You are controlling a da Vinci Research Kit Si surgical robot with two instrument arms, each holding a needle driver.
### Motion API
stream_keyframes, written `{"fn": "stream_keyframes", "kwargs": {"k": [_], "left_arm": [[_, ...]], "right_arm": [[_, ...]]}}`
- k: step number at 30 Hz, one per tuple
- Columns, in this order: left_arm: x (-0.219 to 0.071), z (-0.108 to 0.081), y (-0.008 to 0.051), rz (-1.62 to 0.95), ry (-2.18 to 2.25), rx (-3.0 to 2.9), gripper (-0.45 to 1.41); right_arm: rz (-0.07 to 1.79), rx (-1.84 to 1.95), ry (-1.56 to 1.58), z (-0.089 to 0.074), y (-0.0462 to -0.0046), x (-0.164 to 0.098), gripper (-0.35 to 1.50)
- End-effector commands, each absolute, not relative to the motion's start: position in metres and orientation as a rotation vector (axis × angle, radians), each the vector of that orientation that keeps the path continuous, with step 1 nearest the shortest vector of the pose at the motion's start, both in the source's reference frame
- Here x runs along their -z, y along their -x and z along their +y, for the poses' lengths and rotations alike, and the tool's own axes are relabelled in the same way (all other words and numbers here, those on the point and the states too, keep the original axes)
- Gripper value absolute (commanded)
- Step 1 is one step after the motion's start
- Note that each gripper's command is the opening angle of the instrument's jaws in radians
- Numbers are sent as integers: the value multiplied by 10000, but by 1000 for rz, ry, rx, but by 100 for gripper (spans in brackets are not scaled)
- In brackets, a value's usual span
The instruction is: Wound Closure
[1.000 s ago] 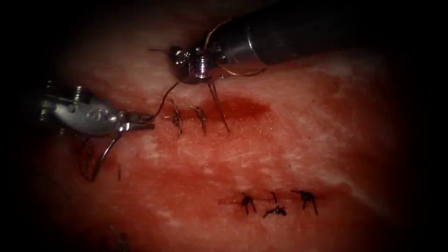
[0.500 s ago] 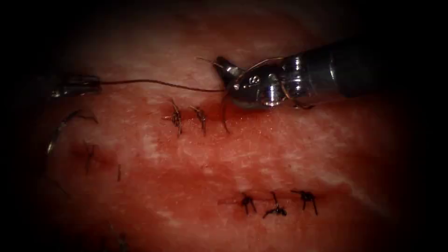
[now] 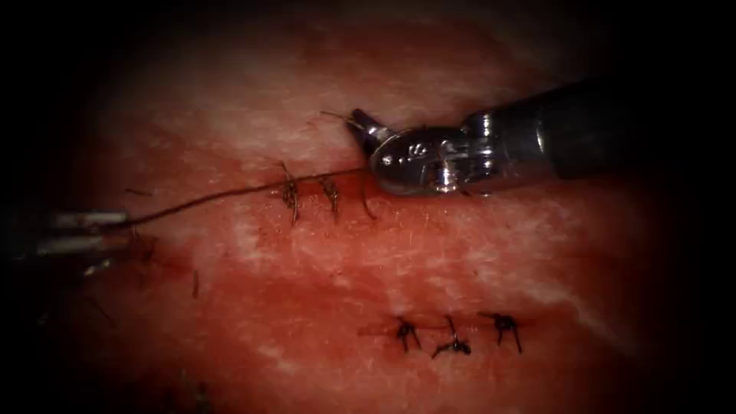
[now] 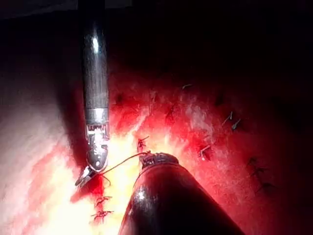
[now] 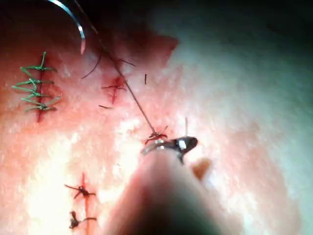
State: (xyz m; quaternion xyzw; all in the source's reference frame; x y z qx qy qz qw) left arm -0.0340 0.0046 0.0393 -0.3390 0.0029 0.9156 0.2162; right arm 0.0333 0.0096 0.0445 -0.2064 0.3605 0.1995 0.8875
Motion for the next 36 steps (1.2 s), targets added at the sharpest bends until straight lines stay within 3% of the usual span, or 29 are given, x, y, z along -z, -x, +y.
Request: {"fn": "stream_keyframes", "kwargs": {"k": [1,13,23,36], "left_arm": [[-390,43,342,11,956,-2534,-45],[-294,52,281,122,1002,-2484,-45],[-302,32,275,146,1000,-2490,-45],[-297,67,266,149,991,-2465,-45]], "right_arm": [[751,-417,425,89,-337,-451,-35],[753,-411,422,88,-328,-452,-35],[753,-408,433,102,-308,-471,-35],[744,-410,429,89,-317,-465,-35]]}}
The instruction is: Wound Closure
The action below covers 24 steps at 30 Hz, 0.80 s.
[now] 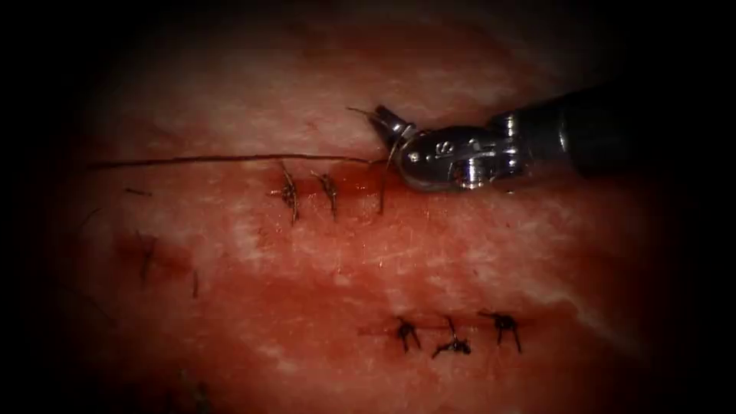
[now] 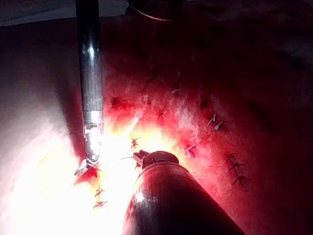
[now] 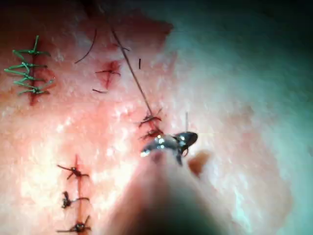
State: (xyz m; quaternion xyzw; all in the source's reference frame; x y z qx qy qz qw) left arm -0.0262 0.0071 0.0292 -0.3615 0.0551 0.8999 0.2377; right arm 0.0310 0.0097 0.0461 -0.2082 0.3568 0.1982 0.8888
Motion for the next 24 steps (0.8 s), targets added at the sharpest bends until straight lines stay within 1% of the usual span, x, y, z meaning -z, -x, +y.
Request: {"fn": "stream_keyframes", "kwargs": {"k": [1,8,12,18,24], "left_arm": [[-296,72,264,160,988,-2456,-45],[-283,112,242,266,974,-2425,-45],[-258,145,224,375,1014,-2368,-45],[-247,163,216,479,1070,-2302,-45],[-236,174,215,501,1234,-2218,-45]], "right_arm": [[742,-409,428,88,-317,-464,-35],[736,-408,418,78,-319,-464,-35],[728,-411,408,72,-319,-471,-35],[723,-409,399,67,-319,-476,-35],[715,-412,390,63,-319,-484,-35]]}}
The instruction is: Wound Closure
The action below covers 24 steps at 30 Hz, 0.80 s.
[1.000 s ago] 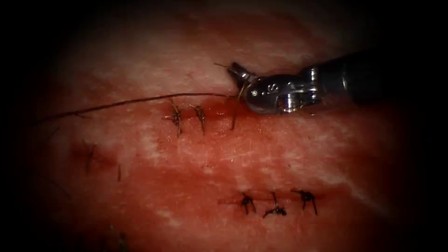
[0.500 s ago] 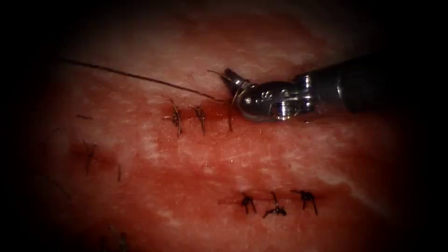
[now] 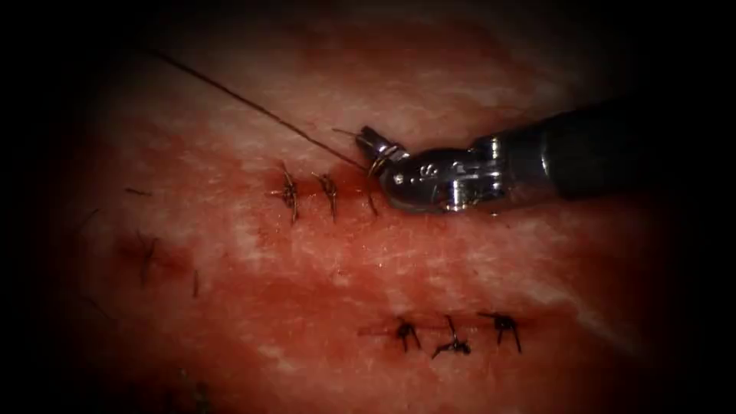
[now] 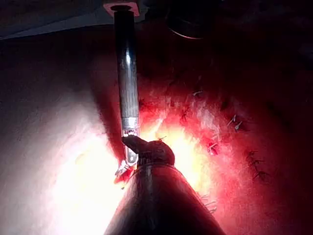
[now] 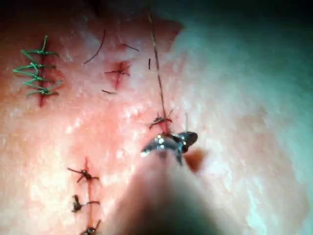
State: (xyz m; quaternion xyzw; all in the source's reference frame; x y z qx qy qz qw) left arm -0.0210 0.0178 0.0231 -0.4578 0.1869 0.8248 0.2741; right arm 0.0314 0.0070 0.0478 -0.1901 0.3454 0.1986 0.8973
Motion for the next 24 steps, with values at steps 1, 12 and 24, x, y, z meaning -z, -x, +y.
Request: {"fn": "stream_keyframes", "kwargs": {"k": [1,12,24], "left_arm": [[-236,174,215,501,1234,-2218,-45],[-199,215,196,579,1531,-2004,-45],[-235,251,201,508,1538,-1977,-45]], "right_arm": [[715,-412,390,63,-319,-484,-35],[700,-407,363,45,-318,-493,-35],[662,-424,287,21,-295,-515,-35]]}}
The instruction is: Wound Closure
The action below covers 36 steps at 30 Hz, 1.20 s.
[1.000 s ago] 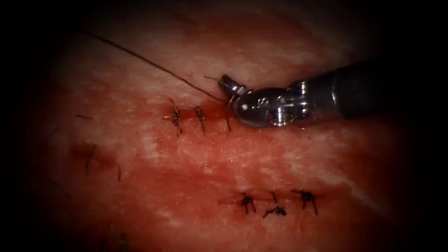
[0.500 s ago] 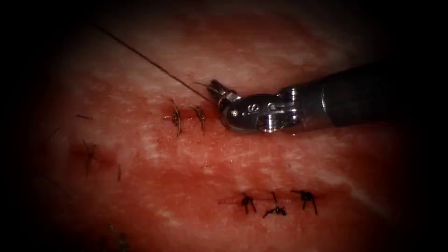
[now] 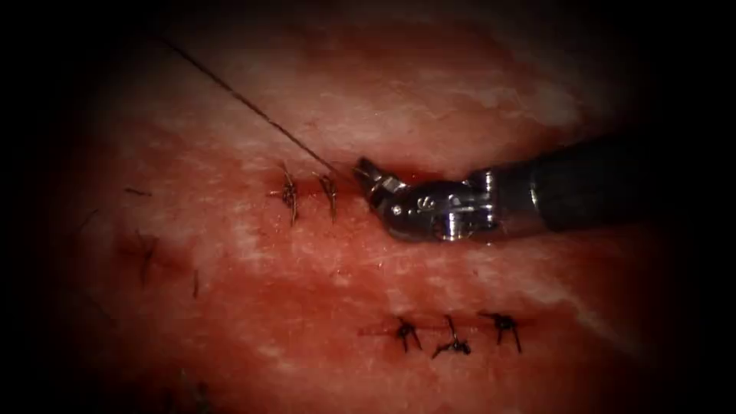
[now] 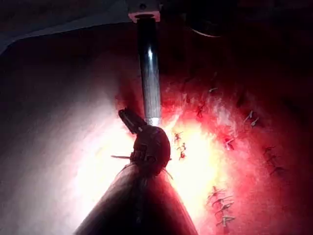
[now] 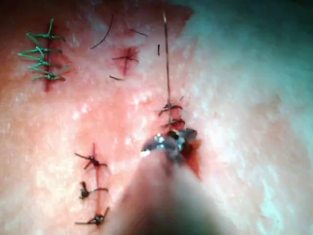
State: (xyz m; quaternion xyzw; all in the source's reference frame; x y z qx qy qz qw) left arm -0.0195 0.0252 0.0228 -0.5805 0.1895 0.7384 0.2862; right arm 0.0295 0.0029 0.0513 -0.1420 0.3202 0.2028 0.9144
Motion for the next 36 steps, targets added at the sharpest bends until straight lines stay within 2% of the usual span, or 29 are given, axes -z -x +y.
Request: {"fn": "stream_keyframes", "kwargs": {"k": [1,12,23,36], "left_arm": [[-251,258,202,510,1496,-1990,-45],[-403,333,189,538,1347,-2030,-45],[-503,460,134,619,1252,-1995,-45],[-589,565,136,696,1222,-1985,-45]], "right_arm": [[663,-422,285,20,-293,-513,-35],[670,-422,275,6,-282,-499,-35],[708,-415,253,-9,-296,-473,-35],[717,-419,250,-18,-297,-465,-35]]}}
